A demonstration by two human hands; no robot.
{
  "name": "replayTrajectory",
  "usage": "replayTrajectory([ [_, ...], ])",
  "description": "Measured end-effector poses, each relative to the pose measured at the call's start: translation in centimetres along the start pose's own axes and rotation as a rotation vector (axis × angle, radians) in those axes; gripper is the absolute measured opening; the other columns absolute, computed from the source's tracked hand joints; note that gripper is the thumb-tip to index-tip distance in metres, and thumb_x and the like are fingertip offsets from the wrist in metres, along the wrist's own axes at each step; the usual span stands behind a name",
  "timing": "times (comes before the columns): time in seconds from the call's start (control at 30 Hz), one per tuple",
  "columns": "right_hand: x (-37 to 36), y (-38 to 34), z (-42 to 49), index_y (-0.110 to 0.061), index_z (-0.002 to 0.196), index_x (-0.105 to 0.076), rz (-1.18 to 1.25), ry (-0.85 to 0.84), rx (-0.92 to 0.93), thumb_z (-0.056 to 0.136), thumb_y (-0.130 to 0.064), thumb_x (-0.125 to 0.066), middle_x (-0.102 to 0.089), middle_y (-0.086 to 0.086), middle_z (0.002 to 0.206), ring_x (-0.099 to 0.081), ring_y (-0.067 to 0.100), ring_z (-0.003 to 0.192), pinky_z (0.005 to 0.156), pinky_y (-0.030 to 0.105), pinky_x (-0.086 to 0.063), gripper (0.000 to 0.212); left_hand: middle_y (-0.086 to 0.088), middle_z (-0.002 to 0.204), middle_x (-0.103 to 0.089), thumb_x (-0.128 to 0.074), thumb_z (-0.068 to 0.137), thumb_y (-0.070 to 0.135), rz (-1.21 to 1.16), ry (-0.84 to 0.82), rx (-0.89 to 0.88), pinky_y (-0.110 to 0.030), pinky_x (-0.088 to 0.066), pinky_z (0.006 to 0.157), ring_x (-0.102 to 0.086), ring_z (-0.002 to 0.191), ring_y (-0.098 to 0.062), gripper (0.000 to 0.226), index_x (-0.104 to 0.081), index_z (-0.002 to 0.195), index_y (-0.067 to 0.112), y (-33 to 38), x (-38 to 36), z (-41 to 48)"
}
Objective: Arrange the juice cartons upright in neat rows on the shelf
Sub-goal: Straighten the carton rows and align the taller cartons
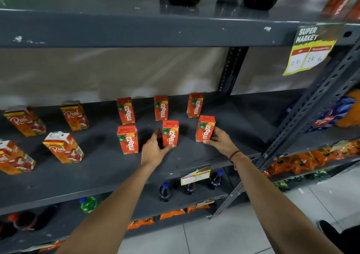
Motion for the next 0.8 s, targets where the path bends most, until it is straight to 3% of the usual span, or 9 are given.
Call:
replayTrajectory([
  [0.27,0.4,0.0,0.7,-0.010,0.135,-0.044,0.013,-0.143,-0.029,0.085,-0.008,-0.067,-0.056,0.011,0.134,-0.053,0.025,0.123,0.101,0.031,-0.041,0.055,-0.014,0.117,-0.064,-0.074,0.073,0.041,0.074,0.036,-0.060,-0.049,-0.047,0.090,-0.059,0.107,-0.031,0.067,-0.049,0.127,0.010,-0.2,-0.4,0.4],
  [0.5,0.3,0.4,0.8,-0.012,0.135,-0.044,0.032,-0.151,-0.044,0.084,-0.007,-0.068,-0.055,0.009,0.135,-0.053,0.027,0.125,0.103,0.034,-0.042,0.056,-0.015,0.117,-0.064,-0.076,0.072,0.038,0.102,0.039,-0.054,-0.044,-0.049,0.087,-0.060,0.104,-0.031,0.066,-0.050,0.126,0.009,-0.1,-0.3,0.3],
  [0.6,0.2,0.5,0.4,-0.008,0.137,-0.042,0.087,-0.125,-0.064,0.078,-0.001,-0.073,-0.053,0.011,0.138,-0.051,0.028,0.128,0.110,0.042,-0.040,0.067,-0.013,0.121,-0.063,-0.079,0.069,0.034,0.067,0.025,-0.031,-0.042,-0.049,0.089,-0.060,0.107,-0.030,0.073,-0.047,0.130,0.010,0.0,-0.1,0.0],
  [0.7,0.1,0.8,-0.9,-0.006,0.136,-0.043,0.183,0.069,-0.079,0.072,0.003,-0.077,-0.055,0.007,0.132,-0.052,0.020,0.122,0.109,0.036,-0.040,0.073,-0.012,0.131,-0.057,-0.082,0.066,0.029,-0.002,-0.016,0.008,-0.043,-0.042,0.101,-0.050,0.121,-0.029,0.091,-0.034,0.140,0.007,-0.3,0.1,-0.9],
  [0.8,-0.1,0.9,-3.8,-0.004,0.125,-0.054,0.170,0.397,-0.100,0.073,-0.004,-0.079,-0.060,0.003,0.113,-0.057,0.014,0.105,0.098,0.028,-0.046,0.059,-0.009,0.136,-0.052,-0.080,0.070,0.023,-0.051,-0.014,-0.012,-0.035,-0.033,0.105,-0.042,0.129,-0.025,0.092,-0.027,0.143,0.007,-0.8,1.0,-3.1],
])
Point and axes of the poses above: each hand's wrist, its own z-axis towards the middle knuckle, its own x-axis out of the back of the hand, y = z × x, the point moved 6 cm from there along z, towards the middle knuckle
